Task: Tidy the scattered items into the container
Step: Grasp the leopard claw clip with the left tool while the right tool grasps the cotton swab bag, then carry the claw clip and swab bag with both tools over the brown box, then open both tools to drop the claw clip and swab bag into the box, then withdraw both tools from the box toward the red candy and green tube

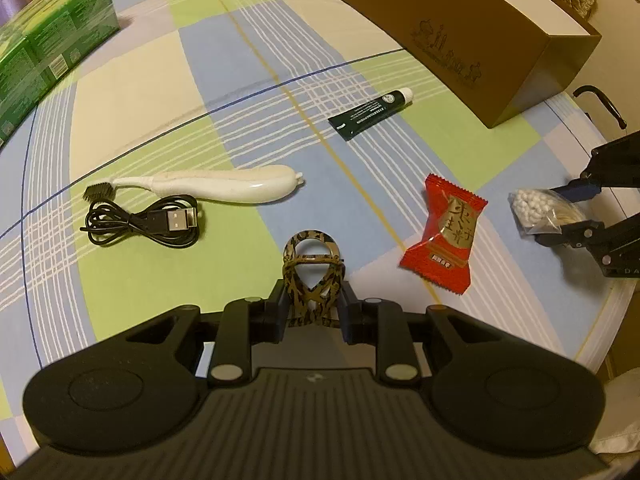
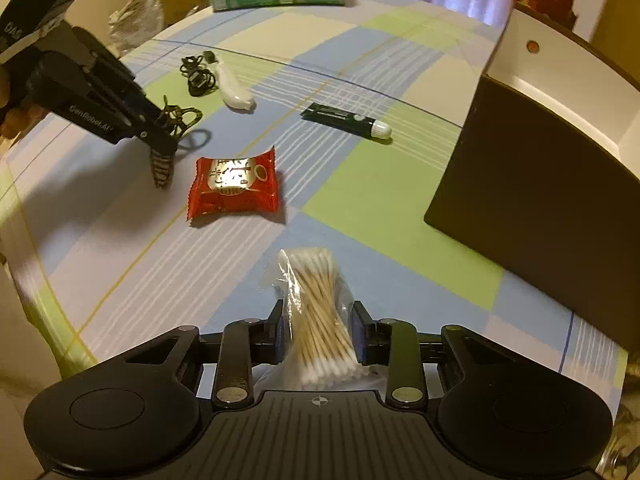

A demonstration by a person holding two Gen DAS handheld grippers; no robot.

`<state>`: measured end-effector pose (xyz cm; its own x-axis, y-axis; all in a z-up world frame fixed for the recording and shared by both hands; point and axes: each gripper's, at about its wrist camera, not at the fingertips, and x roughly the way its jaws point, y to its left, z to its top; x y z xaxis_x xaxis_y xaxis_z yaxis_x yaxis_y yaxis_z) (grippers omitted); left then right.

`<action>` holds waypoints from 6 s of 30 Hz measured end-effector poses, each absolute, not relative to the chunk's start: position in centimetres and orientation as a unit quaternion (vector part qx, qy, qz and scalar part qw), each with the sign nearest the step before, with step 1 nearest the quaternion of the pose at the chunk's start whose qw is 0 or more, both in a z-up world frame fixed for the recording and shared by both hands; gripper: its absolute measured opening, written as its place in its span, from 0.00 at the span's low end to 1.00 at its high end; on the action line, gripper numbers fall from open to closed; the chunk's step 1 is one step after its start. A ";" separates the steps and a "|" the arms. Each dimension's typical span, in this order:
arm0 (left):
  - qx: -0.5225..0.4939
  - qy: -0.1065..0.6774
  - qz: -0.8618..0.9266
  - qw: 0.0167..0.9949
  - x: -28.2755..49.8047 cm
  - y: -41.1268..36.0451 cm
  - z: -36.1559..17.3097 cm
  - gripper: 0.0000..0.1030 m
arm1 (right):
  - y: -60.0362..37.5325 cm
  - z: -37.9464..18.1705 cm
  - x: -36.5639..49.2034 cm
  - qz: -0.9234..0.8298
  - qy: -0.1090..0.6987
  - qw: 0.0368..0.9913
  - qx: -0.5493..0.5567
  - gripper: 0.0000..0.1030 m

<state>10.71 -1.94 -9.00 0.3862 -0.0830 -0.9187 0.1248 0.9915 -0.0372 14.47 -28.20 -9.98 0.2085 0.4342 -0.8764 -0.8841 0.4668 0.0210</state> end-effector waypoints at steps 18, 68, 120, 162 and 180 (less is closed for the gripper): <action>0.028 0.530 -0.063 0.845 10.8 -3.1 -6.8 0.20 | -33.0 -6.9 15.1 0.354 0.497 0.786 -0.100 0.29; 0.079 0.371 -0.224 0.898 31.8 -18.3 4.9 0.20 | -35.5 2.8 35.0 0.341 0.410 0.846 -0.027 0.29; 0.106 0.499 -0.141 0.848 46.4 -19.0 -5.1 0.34 | -29.1 -5.1 44.3 0.371 0.431 0.799 -0.194 0.84; 0.079 0.468 -0.115 0.872 36.6 -19.6 1.0 0.90 | -34.0 1.9 33.7 0.304 0.403 0.854 -0.129 1.00; 0.058 0.459 -0.075 0.883 28.9 -16.3 3.6 0.90 | -33.4 3.1 27.2 0.272 0.394 0.870 -0.118 1.00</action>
